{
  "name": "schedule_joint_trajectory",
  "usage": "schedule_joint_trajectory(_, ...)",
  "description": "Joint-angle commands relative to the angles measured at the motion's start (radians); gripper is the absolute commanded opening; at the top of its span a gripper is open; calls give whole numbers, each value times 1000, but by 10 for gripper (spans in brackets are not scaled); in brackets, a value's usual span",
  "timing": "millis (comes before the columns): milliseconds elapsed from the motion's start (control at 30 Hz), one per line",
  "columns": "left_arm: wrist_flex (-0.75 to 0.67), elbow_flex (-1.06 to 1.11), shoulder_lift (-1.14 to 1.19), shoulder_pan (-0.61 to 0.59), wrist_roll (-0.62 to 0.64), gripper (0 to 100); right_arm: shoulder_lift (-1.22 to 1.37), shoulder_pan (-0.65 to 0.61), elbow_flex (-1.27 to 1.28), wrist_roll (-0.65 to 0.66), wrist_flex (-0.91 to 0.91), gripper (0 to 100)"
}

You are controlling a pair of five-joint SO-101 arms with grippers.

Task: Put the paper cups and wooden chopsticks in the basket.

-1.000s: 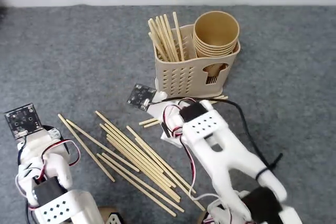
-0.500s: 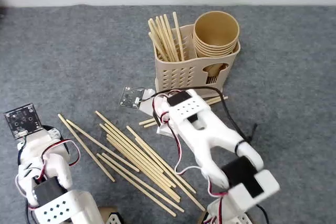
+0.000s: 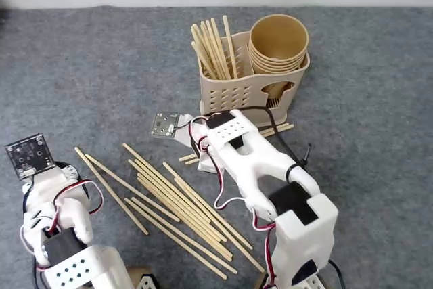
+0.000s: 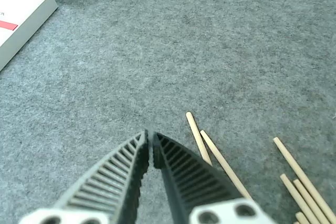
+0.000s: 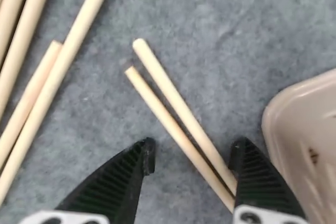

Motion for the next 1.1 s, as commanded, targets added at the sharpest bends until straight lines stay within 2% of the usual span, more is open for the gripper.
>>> schedule_joint_trajectory(0,-26,-38,-12,6,3,13,47,-2,-60,11,-15,120)
schedule_joint_trajectory(233,-26,-38,-12,6,2,13,42,-4,-55,12,-13,9)
schedule_joint_trajectory(433,-26,-38,-12,6,2,13,19,-10,-55,9,-12,9)
schedule_joint_trajectory(533,-26,-38,-12,6,2,13,-25,-12,-61,6,44,9)
schedule_joint_trajectory(633,-26,-38,-12,6,2,13,-97,-24,-61,-5,116,9)
schedule_joint_trajectory(800,-26,-38,-12,6,2,13,-280,-50,-61,-95,211,9)
schedule_joint_trajectory(1067,-26,-38,-12,6,2,13,-590,-108,-61,-190,265,8)
